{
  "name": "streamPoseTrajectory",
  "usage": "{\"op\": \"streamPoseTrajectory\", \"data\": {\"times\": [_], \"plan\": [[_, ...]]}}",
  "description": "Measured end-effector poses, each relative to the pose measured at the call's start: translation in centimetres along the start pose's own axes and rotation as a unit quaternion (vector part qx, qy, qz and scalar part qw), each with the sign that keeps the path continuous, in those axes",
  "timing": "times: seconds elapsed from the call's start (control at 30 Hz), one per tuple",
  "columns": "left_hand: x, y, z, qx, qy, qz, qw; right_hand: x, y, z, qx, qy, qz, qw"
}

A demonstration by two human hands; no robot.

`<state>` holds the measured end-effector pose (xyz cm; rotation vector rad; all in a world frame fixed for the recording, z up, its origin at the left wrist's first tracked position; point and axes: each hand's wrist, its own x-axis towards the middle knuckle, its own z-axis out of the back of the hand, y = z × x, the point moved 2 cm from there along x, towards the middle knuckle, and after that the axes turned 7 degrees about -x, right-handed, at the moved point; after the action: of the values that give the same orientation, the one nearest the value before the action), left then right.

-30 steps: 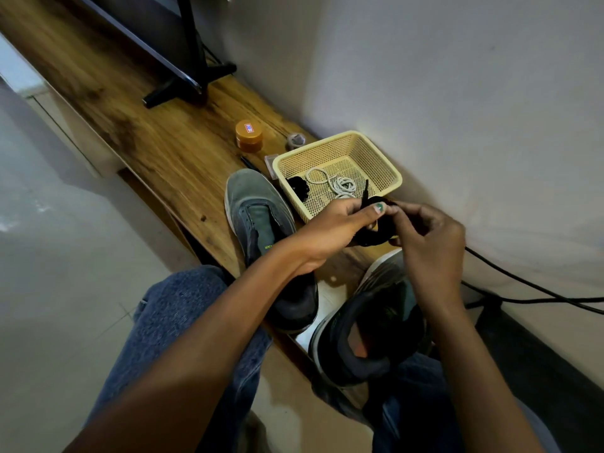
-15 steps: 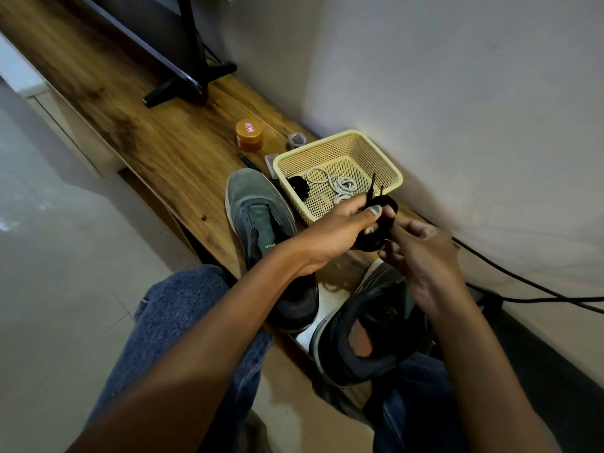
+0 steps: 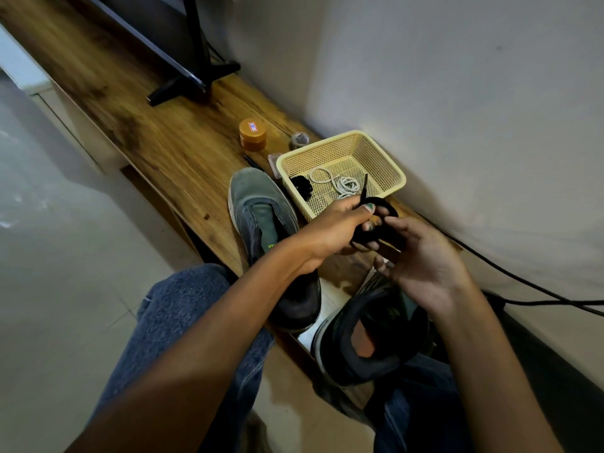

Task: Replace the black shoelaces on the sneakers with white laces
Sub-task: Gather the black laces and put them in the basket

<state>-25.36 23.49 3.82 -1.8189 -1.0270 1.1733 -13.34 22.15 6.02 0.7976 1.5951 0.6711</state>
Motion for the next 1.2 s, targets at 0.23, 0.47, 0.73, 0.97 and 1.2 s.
{"op": "streamPoseTrajectory", "data": {"times": [0.23, 0.47, 0.73, 0.97, 1.2], "plan": [[0.4, 0.2, -0.2, -0.022, -0.028, 0.005, 0.999, 0.1, -0.2, -0.1, -0.047, 0.023, 0.054, 0.997], [1.1, 0.4, 0.4, -0.032, -0.090, -0.030, 0.995, 0.6, -0.7, -0.1, -0.241, -0.084, 0.231, 0.939], [0.7, 0.1, -0.2, -0.035, -0.094, -0.036, 0.994, 0.9, -1.6, -0.6, -0.359, -0.175, 0.343, 0.850], [0.5, 0.0, -0.1, -0.060, -0.118, -0.016, 0.991, 0.4, -1.2, -0.8, -0.398, -0.246, 0.421, 0.777], [0.9, 0.3, 0.3, -0.063, -0.133, 0.002, 0.989, 0.6, -1.0, -0.5, -0.315, -0.187, 0.375, 0.852]]}}
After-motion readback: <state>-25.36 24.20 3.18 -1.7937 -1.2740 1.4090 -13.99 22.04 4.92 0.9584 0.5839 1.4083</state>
